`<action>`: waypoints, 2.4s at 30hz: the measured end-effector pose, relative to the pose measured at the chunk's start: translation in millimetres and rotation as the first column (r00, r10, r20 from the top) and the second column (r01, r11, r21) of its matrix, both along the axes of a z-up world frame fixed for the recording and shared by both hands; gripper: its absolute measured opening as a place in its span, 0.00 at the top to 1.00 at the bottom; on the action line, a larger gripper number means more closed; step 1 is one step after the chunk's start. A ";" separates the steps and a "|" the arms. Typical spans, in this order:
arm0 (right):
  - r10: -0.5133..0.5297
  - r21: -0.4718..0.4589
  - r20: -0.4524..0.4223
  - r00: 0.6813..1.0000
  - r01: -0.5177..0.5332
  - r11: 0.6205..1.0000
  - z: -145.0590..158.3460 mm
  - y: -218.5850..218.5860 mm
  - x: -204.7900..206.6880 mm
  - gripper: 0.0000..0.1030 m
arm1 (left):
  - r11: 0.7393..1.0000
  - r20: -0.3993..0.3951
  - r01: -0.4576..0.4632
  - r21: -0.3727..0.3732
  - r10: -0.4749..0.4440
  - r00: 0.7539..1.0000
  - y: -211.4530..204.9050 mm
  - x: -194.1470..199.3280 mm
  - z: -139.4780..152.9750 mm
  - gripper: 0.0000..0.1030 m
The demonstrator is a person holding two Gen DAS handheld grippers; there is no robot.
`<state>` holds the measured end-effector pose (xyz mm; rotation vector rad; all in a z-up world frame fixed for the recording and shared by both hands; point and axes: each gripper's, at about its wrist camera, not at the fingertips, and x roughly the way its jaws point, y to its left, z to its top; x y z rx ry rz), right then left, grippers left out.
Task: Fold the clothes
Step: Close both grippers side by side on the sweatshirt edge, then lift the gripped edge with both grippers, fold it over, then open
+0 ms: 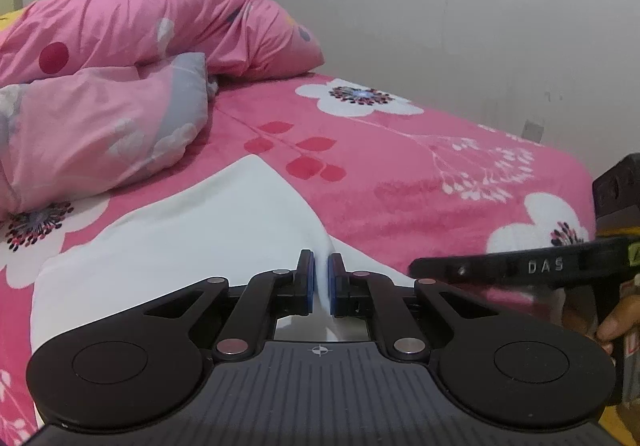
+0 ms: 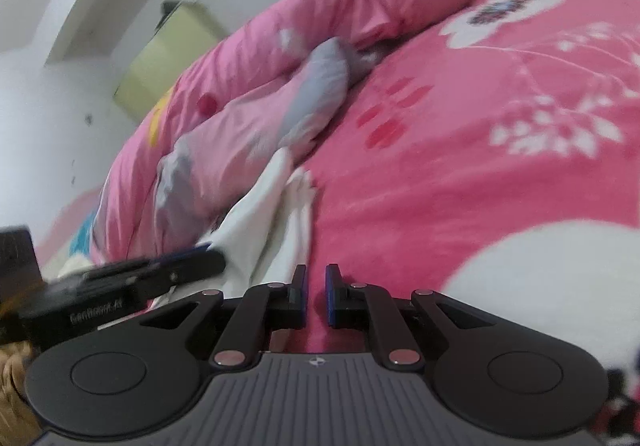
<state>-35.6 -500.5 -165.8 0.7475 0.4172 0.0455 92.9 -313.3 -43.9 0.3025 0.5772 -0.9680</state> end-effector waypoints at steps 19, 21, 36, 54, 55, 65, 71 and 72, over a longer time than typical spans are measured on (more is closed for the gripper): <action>0.051 0.044 0.030 0.998 -0.052 0.998 -0.7 -4.0 9.1 0.89 | 0.997 -0.014 -0.011 -0.073 0.010 1.000 11.3 -0.8 5.0 0.95; 0.091 0.064 0.047 0.995 -0.094 0.994 -3.4 -0.6 9.5 0.89 | 0.997 -0.013 -0.011 -0.077 0.010 1.000 11.6 -0.8 4.9 0.94; 0.246 0.030 0.072 0.967 -0.248 0.968 -3.4 7.8 27.7 0.91 | 0.996 -0.037 0.032 -0.081 -0.035 0.999 1.2 2.8 -0.4 0.94; 0.147 0.125 0.213 0.966 -0.177 0.976 -0.9 -1.6 -49.1 0.89 | 0.993 -0.149 0.091 -0.072 -0.101 0.984 -14.2 17.1 -23.8 0.76; 0.158 0.119 0.230 0.960 -0.189 0.975 2.1 1.8 -50.4 0.89 | 0.993 -0.157 0.089 -0.078 -0.100 0.982 -13.6 17.8 -23.5 0.75; 0.134 0.100 0.160 0.978 -0.151 0.984 -4.7 9.4 -57.2 0.89 | 0.987 -0.261 0.066 -0.145 -0.103 0.960 1.9 28.3 -17.5 0.73; 0.239 0.012 0.102 0.966 -0.241 0.970 1.9 22.0 -35.2 0.89 | 0.987 -0.252 0.072 -0.143 -0.107 0.962 1.2 26.7 -20.8 0.72; 0.258 -0.028 0.081 0.963 -0.257 0.966 5.9 26.0 -30.7 0.89 | 0.987 -0.255 0.074 -0.146 -0.109 0.961 0.9 27.0 -20.9 0.72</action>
